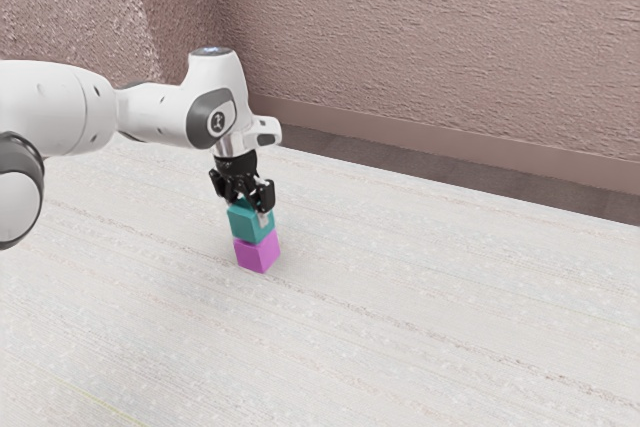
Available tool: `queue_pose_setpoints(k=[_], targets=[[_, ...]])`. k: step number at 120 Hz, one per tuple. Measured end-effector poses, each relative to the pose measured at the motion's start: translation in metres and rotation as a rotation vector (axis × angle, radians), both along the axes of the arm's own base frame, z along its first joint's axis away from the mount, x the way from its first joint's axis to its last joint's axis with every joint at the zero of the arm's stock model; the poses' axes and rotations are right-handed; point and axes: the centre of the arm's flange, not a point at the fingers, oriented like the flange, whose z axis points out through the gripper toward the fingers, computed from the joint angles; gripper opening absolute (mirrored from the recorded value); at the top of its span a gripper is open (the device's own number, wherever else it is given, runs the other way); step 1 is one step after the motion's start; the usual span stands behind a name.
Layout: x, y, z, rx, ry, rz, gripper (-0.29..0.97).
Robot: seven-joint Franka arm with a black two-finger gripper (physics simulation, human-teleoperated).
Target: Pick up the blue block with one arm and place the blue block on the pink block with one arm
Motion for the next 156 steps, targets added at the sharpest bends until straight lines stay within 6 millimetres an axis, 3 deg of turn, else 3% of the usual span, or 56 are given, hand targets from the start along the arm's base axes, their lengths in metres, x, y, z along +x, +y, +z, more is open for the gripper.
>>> queue_pose_setpoints(k=[156], targets=[[-0.0026, 0.0073, -0.0025, 0.007, 0.006, 0.135, 0.33]])
